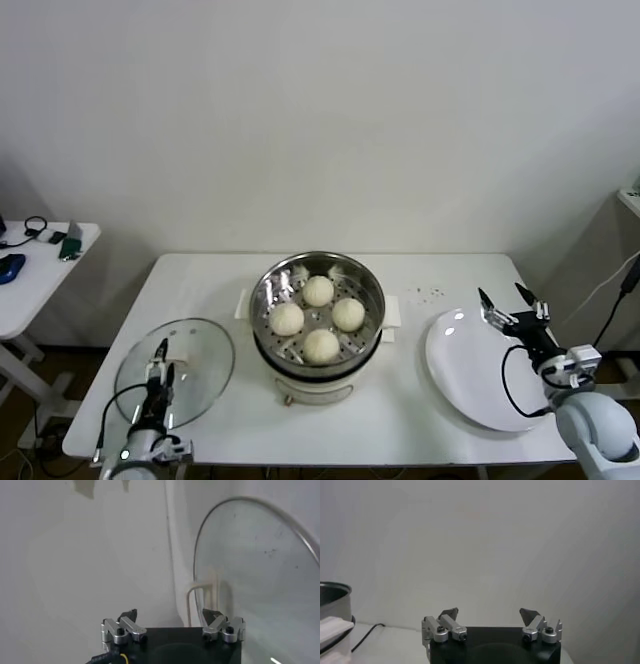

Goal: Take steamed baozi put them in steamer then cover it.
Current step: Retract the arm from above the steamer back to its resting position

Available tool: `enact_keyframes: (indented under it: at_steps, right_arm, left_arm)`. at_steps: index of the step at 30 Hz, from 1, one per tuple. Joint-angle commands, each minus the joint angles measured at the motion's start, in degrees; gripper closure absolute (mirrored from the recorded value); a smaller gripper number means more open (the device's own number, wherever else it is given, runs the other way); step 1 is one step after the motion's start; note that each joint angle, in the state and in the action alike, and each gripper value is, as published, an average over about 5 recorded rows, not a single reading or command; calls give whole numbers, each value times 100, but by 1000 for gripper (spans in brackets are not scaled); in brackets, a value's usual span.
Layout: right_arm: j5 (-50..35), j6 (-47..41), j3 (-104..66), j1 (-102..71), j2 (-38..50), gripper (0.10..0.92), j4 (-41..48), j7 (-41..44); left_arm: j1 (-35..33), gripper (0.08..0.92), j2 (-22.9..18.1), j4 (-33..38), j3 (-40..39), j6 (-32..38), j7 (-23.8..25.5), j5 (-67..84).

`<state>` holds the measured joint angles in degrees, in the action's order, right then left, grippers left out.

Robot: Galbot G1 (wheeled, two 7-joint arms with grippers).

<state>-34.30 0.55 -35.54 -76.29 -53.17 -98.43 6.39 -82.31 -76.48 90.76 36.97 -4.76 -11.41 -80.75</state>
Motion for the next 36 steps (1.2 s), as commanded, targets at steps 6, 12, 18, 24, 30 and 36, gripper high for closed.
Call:
enact_keyframes:
  at_steps: [6, 12, 18, 24, 30, 36]
  right_arm:
    - [216, 55, -94, -269, -140, 203, -13, 118]
    - [386, 102, -27, -279, -222, 203, 21, 172]
    - [519, 127, 45, -259, -286, 203, 39, 189]
    - [631, 159, 91, -221, -324, 203, 84, 215]
    - [768, 210, 110, -238, -401, 203, 108, 265]
    - [848, 264, 107, -243, -459, 203, 135, 290]
  left_arm:
    - [535, 177, 91, -545, -78, 102, -266, -29]
    - [617, 177, 146, -621, -116, 78, -276, 116]
    - [624, 183, 129, -665, -120, 149, -240, 181]
    - [627, 320, 101, -666, -125, 201, -192, 220]
    - [639, 493, 97, -696, -137, 236, -132, 230]
    - [627, 666, 113, -698, -131, 264, -118, 295]
